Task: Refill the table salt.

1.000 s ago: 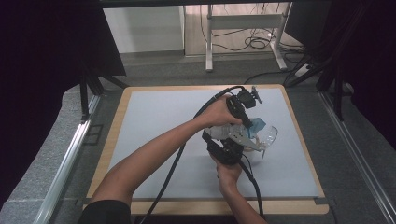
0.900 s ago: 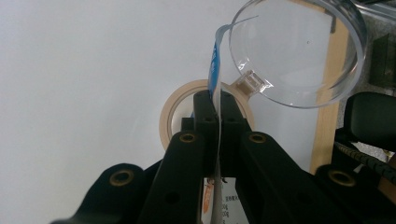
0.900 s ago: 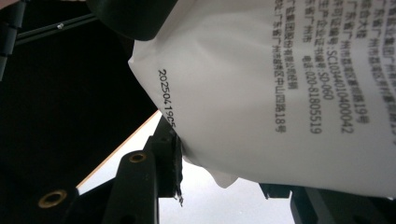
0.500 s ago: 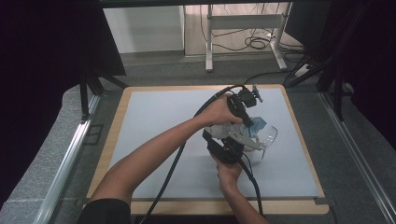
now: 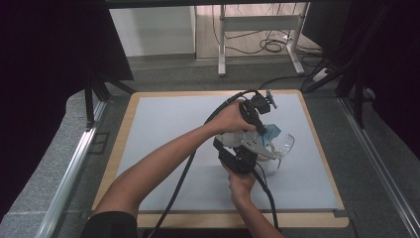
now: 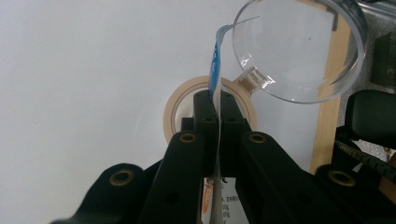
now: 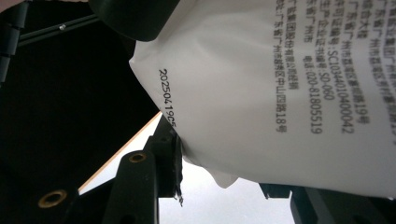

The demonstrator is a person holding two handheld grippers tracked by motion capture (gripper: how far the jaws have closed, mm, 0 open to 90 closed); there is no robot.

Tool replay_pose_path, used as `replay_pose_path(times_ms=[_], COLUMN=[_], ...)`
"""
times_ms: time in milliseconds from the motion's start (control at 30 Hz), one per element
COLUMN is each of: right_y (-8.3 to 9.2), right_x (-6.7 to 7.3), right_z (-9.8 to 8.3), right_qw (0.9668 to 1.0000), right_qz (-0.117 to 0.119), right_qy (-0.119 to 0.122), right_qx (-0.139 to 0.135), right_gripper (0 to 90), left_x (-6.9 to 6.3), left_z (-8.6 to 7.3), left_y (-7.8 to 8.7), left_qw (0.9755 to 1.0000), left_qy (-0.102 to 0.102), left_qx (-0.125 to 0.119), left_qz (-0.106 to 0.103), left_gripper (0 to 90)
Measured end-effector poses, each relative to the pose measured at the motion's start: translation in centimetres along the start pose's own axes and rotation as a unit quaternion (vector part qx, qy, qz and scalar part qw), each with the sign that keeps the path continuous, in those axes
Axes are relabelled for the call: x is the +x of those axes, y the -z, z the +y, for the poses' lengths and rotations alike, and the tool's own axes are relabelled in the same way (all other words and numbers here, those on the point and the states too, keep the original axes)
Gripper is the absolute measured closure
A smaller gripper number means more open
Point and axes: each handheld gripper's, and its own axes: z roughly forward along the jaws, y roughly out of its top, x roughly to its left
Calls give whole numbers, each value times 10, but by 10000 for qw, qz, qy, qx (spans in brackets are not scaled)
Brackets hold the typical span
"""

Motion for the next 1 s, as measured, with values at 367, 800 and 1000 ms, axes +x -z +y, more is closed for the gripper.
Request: replay_pose_path(times_ms=[367,800,1000], right_y=[0,1,0], right_x=[0,-1,-1], right_z=[2,2,3], right_qw=[10000,10000,10000], right_qz=[-29,-32,-34], right_qy=[15,52,7], right_qx=[-22,5,-39], right_gripper=[577,578,578], left_x=[-1,0,-1], left_z=[2,3,4], left_y=[1,0,0], left_qw=[10000,10000,10000], left_qy=[-2,-7,-4], left_qx=[-11,-4,24], left_qz=[1,-7,4], left_gripper=[897,897,897])
